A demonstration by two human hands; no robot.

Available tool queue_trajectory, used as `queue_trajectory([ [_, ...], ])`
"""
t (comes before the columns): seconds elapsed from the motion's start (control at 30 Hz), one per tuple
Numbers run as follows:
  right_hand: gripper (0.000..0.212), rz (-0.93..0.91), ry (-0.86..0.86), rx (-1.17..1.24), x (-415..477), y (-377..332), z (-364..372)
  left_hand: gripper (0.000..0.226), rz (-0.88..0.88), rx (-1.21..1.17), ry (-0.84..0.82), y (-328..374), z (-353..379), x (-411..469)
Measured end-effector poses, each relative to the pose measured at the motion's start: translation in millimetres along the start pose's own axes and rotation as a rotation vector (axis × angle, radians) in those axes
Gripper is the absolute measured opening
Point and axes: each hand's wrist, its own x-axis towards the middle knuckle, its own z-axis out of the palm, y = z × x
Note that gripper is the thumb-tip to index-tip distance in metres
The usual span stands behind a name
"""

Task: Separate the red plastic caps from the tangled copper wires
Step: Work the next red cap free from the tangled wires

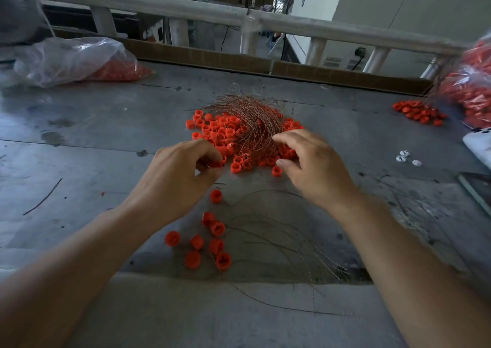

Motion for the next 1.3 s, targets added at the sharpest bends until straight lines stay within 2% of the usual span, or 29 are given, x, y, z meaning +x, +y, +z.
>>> queue_trajectory([
  [0.1,0.05,-0.014,-0.08,-0.044,1,-1,8,0.013,0.008,0.003,-0.014,0,0,-1],
  [0.37,0.029,-0.035,0.039,-0.018,2,-5,13,0.013,0.014,0.003,-0.025,1,0,-1],
  [0.5,0.037,-0.058,-0.023,-0.033,1,-5,16,0.012,0.021,-0.001,-0.022,2,-1,-2],
  [0.63,0.04,-0.035,-0.004,-0.014,1,-6,16,0.013,0.026,-0.003,-0.021,2,-1,-2],
  [0.8,0.022,-0.049,0.001,-0.046,1,-5,16,0.013,0.015,-0.002,-0.033,1,-1,-2],
  [0.93,0.026,-0.066,-0.022,-0.043,0,-7,18,0.013,0.015,0.002,-0.031,1,-1,-2],
  [1.07,0.011,-0.093,-0.013,-0.036,0,-8,19,0.014,0.019,0.003,-0.039,1,-1,-2],
  [1.17,0.007,-0.108,0.047,0.052,0,-10,16,0.017,0.002,-0.021,-0.035,2,-1,-3],
  [1.3,0.008,-0.172,0.269,0.244,-2,-20,3,0.035,-0.031,-0.116,-0.024,5,-4,-5],
])
